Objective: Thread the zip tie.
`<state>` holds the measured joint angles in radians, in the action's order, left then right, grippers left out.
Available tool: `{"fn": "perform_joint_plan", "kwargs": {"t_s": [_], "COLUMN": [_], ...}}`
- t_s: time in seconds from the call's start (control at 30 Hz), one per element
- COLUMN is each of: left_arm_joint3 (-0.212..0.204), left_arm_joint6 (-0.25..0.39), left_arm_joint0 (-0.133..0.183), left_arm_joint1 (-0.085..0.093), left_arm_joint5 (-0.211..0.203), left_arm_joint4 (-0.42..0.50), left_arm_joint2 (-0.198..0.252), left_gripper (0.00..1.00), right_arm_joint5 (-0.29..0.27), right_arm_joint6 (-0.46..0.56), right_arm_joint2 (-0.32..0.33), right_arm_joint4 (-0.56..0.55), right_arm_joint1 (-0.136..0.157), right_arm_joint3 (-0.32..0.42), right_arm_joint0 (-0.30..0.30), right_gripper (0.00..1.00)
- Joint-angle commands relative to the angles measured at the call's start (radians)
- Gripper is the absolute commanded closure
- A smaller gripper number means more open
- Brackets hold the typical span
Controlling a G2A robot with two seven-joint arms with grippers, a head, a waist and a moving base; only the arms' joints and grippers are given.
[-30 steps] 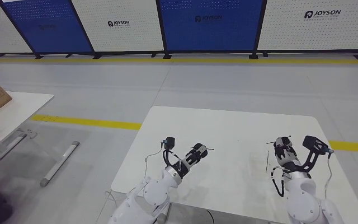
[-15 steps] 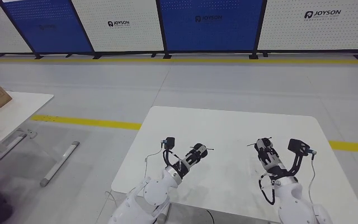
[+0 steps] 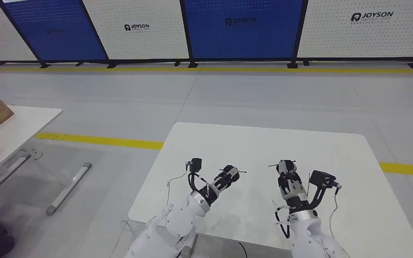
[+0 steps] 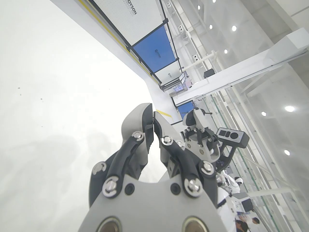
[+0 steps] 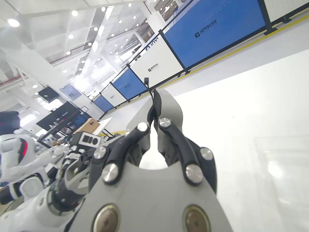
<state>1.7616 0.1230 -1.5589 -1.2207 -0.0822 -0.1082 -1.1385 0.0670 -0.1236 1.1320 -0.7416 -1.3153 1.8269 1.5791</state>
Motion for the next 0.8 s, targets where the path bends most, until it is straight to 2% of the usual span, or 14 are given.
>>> {"fn": "perform_joint_plan", "kwargs": {"t_s": [0.0, 0.17, 0.27, 0.37, 0.67, 0.77], "left_arm_joint3": [0.0, 0.004, 0.016, 0.004, 0.004, 0.004], "left_arm_joint6": [0.0, -0.013, -0.061, -0.092, -0.092, -0.092], "left_arm_joint0": [0.0, 0.005, 0.026, 0.052, 0.052, 0.052], "left_arm_joint1": [0.0, -0.001, -0.008, -0.018, -0.018, -0.018], "left_arm_joint5": [0.0, 0.006, 0.019, 0.039, 0.039, 0.039], "left_arm_joint4": [0.0, -0.008, -0.097, -0.122, -0.122, -0.122], "left_arm_joint2": [0.0, 0.006, 0.054, 0.099, 0.099, 0.099], "left_gripper": [1.0, 1.0, 1.0, 1.0, 1.0, 1.0], "right_arm_joint5": [-0.001, -0.001, -0.001, -0.001, -0.002, -0.017], "right_arm_joint6": [0.001, 0.001, 0.001, 0.001, 0.005, 0.04], "right_arm_joint2": [0.001, 0.001, 0.001, 0.001, 0.0, -0.024], "right_arm_joint4": [0.002, 0.002, 0.002, 0.002, 0.003, 0.002], "right_arm_joint1": [0.0, 0.0, 0.0, 0.0, 0.0, -0.002], "right_arm_joint3": [0.001, 0.001, 0.001, 0.001, -0.002, -0.019], "right_arm_joint0": [0.001, 0.001, 0.001, 0.001, 0.002, 0.0], "right_gripper": [1.0, 1.0, 1.0, 1.0, 1.0, 1.0]}}
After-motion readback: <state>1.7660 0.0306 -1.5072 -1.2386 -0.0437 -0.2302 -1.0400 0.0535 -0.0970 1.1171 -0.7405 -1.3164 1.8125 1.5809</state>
